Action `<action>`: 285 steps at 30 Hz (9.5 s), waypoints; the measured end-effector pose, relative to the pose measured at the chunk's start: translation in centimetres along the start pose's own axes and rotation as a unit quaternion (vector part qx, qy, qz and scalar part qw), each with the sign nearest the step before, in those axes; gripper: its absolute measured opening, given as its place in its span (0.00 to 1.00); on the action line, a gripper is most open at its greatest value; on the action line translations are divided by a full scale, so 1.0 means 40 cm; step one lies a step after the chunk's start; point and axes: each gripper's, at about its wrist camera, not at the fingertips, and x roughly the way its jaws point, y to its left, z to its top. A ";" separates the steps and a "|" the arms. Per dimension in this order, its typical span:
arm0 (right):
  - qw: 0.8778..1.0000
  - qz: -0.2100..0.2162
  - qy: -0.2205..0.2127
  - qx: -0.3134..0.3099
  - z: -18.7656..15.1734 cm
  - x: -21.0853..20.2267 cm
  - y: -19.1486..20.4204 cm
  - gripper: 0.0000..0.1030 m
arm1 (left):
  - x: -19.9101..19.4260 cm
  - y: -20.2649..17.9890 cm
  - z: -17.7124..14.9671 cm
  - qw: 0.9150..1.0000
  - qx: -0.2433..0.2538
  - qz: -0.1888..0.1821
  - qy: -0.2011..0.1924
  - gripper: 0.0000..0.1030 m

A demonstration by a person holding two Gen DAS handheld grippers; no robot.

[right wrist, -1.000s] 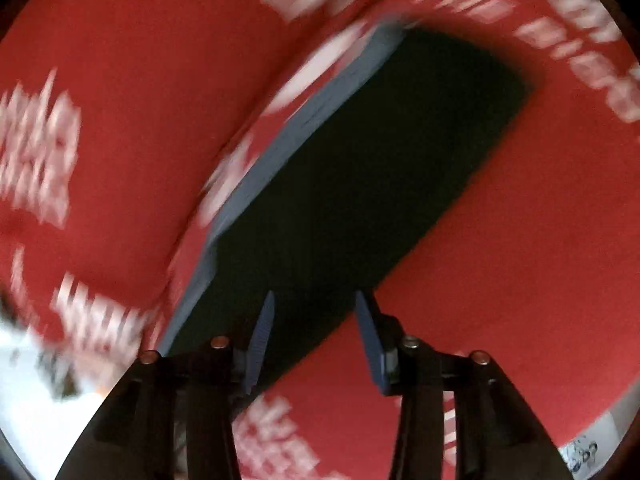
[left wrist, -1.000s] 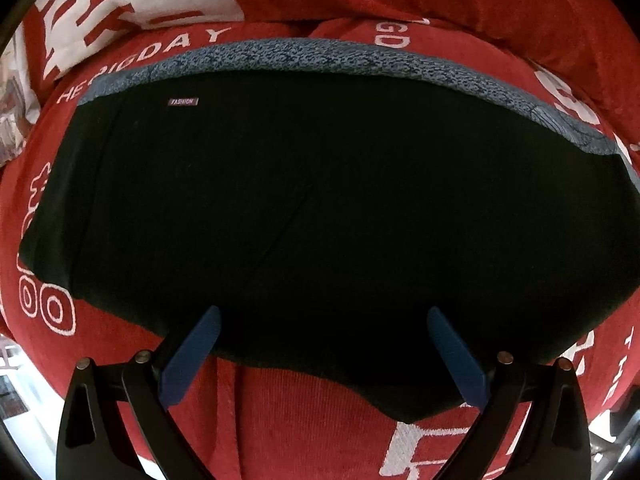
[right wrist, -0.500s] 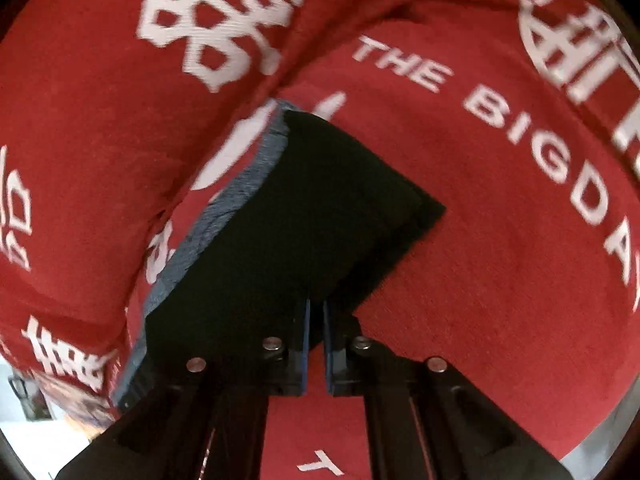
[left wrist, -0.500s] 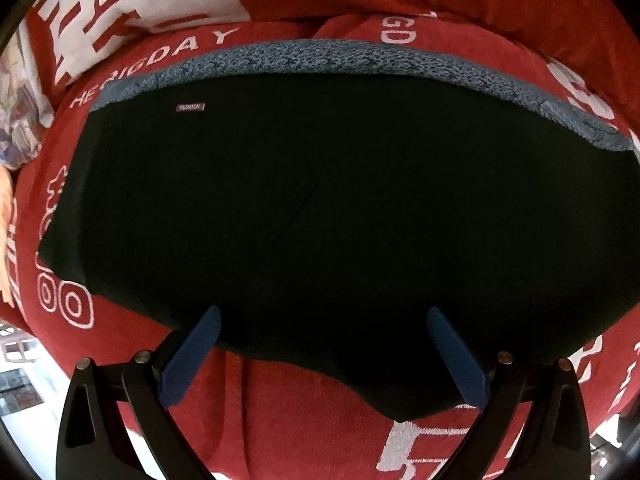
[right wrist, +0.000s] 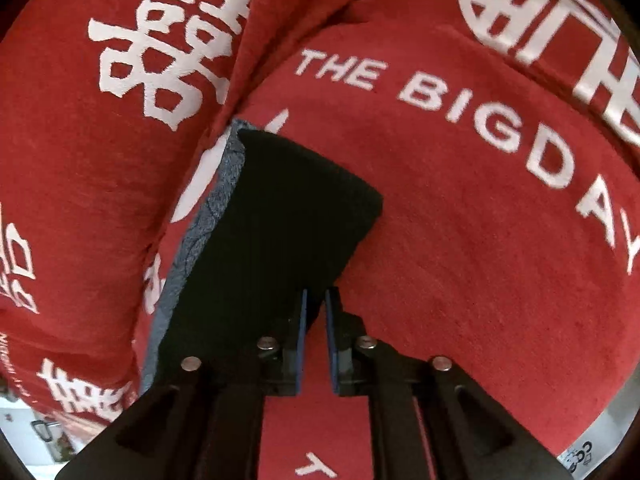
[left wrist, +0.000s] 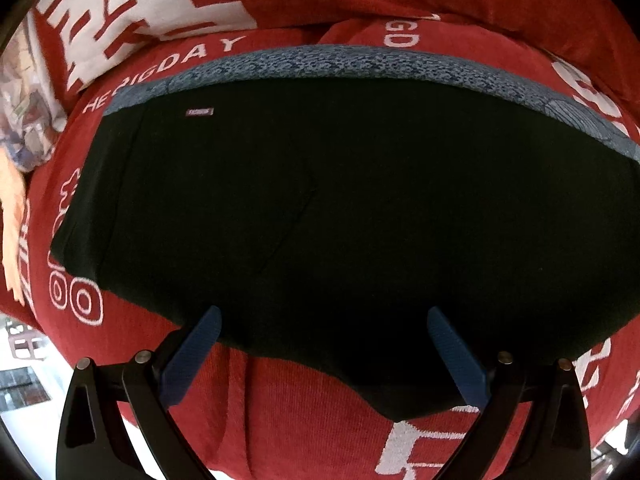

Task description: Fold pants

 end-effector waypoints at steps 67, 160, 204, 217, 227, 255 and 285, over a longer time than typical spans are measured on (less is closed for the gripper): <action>0.937 -0.081 0.058 -0.335 -0.613 -0.556 0.324 0.76 | -0.713 0.068 -0.453 0.987 0.046 -0.123 -0.098 1.00; 0.985 0.067 0.115 -0.105 0.081 0.011 -0.051 0.55 | -0.111 -0.711 0.085 0.995 0.078 -0.062 -0.001 1.00; 0.941 0.076 -0.031 -0.328 -0.086 -0.134 0.372 0.12 | -0.175 -0.550 0.029 0.987 0.097 -0.107 -0.065 1.00; 0.847 -0.149 -0.046 -0.508 -0.622 0.190 0.596 0.27 | -0.109 0.012 0.050 0.997 0.035 -0.047 -0.055 1.00; 0.824 -0.133 -0.053 -0.548 -0.786 0.114 0.657 0.56 | -0.099 0.110 0.075 0.995 0.009 -0.085 -0.050 1.00; 0.976 0.146 0.160 0.021 -0.520 0.231 0.348 0.04 | -0.102 -0.236 0.063 0.962 0.072 -0.260 0.043 0.34; 0.959 0.092 0.144 -0.225 -0.286 0.327 0.726 0.36 | -0.182 -0.344 0.156 0.981 0.087 -0.164 -0.053 0.63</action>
